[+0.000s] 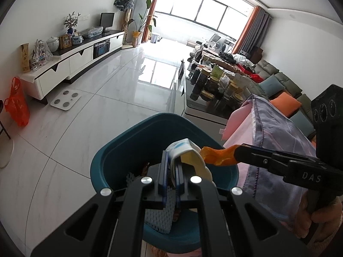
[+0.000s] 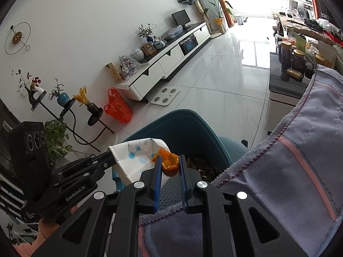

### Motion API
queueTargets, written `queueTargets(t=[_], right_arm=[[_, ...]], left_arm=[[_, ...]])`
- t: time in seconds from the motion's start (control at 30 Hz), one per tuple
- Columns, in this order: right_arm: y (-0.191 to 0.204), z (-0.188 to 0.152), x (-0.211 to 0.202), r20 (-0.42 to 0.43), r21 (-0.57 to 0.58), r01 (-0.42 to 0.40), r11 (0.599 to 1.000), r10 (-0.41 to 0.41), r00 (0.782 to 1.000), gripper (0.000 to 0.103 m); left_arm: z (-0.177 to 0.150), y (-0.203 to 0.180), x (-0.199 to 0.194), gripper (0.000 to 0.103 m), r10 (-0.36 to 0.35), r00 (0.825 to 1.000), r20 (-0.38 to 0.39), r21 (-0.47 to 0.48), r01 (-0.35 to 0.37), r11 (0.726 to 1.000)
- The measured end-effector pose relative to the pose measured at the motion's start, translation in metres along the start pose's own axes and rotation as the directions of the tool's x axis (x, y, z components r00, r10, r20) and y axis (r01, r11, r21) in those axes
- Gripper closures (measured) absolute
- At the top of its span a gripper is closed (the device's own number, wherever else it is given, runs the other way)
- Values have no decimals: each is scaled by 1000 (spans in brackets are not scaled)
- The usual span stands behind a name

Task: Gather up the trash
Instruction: 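Open both grippers to drop the cup and peel into the bin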

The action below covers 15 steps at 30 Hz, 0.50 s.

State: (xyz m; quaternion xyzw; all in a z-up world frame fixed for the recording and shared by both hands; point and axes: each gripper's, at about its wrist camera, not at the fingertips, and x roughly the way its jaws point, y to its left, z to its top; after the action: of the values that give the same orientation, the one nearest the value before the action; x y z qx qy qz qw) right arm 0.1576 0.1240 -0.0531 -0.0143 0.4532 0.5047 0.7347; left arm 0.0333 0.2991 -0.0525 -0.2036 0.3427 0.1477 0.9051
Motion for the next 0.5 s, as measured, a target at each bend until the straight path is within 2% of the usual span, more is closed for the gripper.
queueTargets(t=[0.2, 0.23, 0.3, 0.37, 0.43, 0.5], right_arm=[[3, 3, 9, -20, 6, 19, 1000, -19, 1000, 84], [3, 3, 11, -27, 13, 12, 1000, -12, 1000, 83], [3, 2, 13, -31, 15, 12, 1000, -12, 999, 82], [2, 0, 11, -28, 21, 10, 1000, -9, 1000, 82], [1, 0, 9, -25, 24, 8, 1000, -7, 1000, 79], [-1, -2, 4, -17, 30, 10, 1000, -9, 1000, 75]], left_arm=[[-3, 3, 14, 95, 16, 999, -39, -4, -16, 1000], [-4, 5, 18, 92, 19, 999, -49, -7, -20, 1000], [-5, 7, 24, 77, 18, 997, -73, -17, -20, 1000], [-8, 9, 27, 67, 21, 996, -82, -27, -23, 999], [-10, 11, 28, 66, 13, 996, -89, -31, -16, 999], [-12, 12, 27, 60, 9, 996, -92, -36, -12, 999]])
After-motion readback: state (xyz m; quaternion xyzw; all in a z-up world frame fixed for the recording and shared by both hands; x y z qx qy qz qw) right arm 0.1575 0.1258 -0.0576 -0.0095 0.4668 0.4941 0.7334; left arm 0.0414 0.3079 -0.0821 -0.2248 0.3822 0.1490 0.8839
